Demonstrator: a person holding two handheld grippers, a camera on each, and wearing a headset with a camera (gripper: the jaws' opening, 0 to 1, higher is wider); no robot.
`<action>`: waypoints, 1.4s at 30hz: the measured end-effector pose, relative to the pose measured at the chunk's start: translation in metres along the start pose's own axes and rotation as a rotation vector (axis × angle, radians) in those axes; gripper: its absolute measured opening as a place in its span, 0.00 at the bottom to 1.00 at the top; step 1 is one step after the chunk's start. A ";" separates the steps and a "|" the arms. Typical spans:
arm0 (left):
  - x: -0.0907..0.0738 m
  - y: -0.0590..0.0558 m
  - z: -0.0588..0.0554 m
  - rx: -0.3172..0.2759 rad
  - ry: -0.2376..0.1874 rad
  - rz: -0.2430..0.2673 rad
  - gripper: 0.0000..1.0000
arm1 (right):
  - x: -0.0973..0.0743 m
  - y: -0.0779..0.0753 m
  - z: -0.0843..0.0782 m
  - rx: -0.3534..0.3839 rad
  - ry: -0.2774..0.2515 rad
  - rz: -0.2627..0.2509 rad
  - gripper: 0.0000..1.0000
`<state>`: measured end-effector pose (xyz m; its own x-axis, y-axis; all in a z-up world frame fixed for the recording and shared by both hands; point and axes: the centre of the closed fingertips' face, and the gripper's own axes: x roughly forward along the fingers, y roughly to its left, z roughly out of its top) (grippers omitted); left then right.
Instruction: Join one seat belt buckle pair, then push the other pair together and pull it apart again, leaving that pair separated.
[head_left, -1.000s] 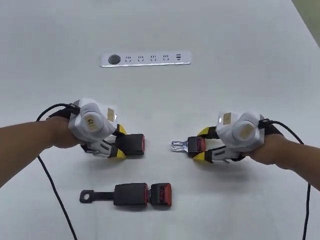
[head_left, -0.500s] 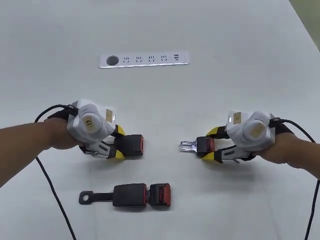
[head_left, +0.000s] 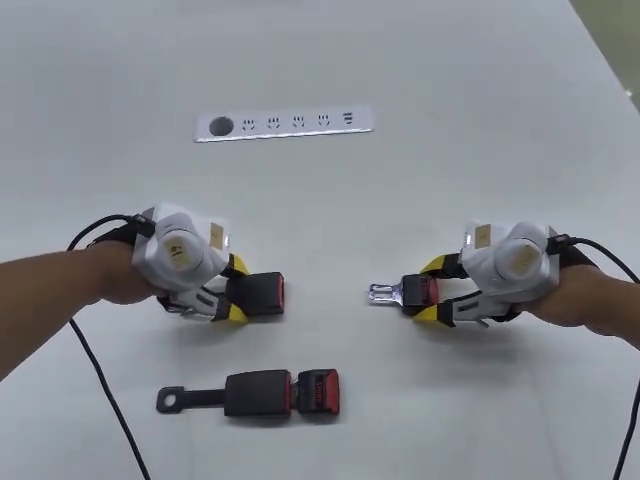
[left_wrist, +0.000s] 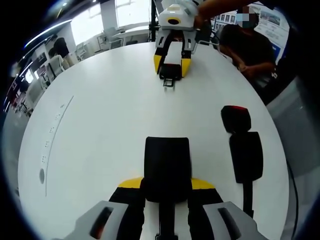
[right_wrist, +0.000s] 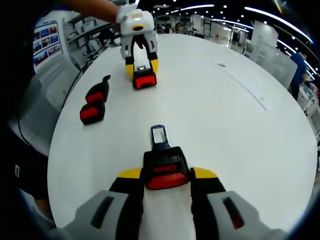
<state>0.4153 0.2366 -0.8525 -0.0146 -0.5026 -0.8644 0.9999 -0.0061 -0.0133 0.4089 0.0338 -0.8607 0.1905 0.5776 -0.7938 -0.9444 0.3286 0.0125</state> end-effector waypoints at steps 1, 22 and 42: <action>0.000 0.000 0.000 0.000 0.001 0.000 0.34 | -0.001 0.000 -0.001 0.002 0.002 -0.001 0.37; -0.012 -0.007 0.010 -0.169 -0.049 0.021 0.70 | -0.014 -0.001 0.010 0.017 -0.064 -0.080 0.66; -0.102 -0.025 0.009 -0.655 -0.393 0.402 1.00 | -0.048 0.025 0.045 0.199 -0.276 -0.331 0.90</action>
<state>0.3915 0.2802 -0.7598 0.4626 -0.6232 -0.6306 0.7250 0.6753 -0.1355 0.3885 0.0475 -0.7948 0.5621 0.5855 -0.5841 -0.7563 0.6497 -0.0765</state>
